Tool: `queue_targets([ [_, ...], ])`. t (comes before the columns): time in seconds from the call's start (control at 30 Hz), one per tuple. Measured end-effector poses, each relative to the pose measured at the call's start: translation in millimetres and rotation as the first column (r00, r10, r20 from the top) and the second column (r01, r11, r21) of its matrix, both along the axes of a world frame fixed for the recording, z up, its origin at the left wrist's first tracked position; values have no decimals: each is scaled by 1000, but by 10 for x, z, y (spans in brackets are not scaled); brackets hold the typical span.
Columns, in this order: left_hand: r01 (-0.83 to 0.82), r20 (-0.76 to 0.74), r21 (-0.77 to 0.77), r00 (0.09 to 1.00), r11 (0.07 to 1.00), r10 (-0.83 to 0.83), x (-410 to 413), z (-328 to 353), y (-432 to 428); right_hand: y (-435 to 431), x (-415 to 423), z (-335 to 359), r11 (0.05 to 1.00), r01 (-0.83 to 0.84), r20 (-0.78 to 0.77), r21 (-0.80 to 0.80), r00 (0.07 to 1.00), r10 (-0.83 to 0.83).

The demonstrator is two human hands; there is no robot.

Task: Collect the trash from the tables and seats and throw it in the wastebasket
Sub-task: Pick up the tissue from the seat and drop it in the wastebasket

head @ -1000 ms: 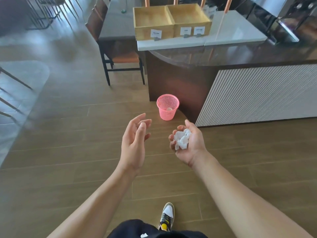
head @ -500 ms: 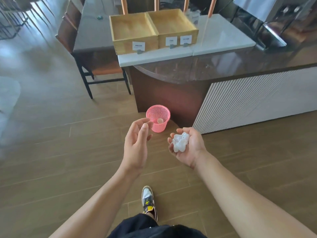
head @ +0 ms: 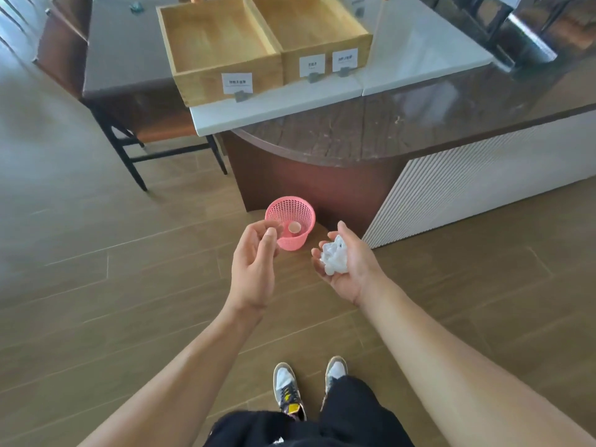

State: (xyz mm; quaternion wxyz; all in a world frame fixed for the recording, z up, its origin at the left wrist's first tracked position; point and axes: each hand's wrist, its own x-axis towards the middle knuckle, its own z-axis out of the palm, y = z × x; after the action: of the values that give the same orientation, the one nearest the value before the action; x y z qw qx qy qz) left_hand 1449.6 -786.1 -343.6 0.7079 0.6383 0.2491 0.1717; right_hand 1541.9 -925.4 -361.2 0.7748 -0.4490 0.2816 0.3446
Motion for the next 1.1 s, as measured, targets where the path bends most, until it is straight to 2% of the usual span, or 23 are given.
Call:
queue_targets([
  [0.47,-156,-82,-47,985,987,152,1267,-1617,395,383,1241,-1746,999,11,-82,53,997,-7],
  [0.67,-217,-109,-119,973,969,204,1724,-2437,510,588,1687,-2495,999,16,-120,40,993,-11],
  [0.87,-263,-107,-137,962,955,250,2141,-3176,624,766,2053,-3126,1000,-12,-128,-5,992,11],
  [1.1,-293,-150,-110,949,950,276,2468,-3701,702,951,2365,-3683,991,-27,-231,-132,973,-4],
])
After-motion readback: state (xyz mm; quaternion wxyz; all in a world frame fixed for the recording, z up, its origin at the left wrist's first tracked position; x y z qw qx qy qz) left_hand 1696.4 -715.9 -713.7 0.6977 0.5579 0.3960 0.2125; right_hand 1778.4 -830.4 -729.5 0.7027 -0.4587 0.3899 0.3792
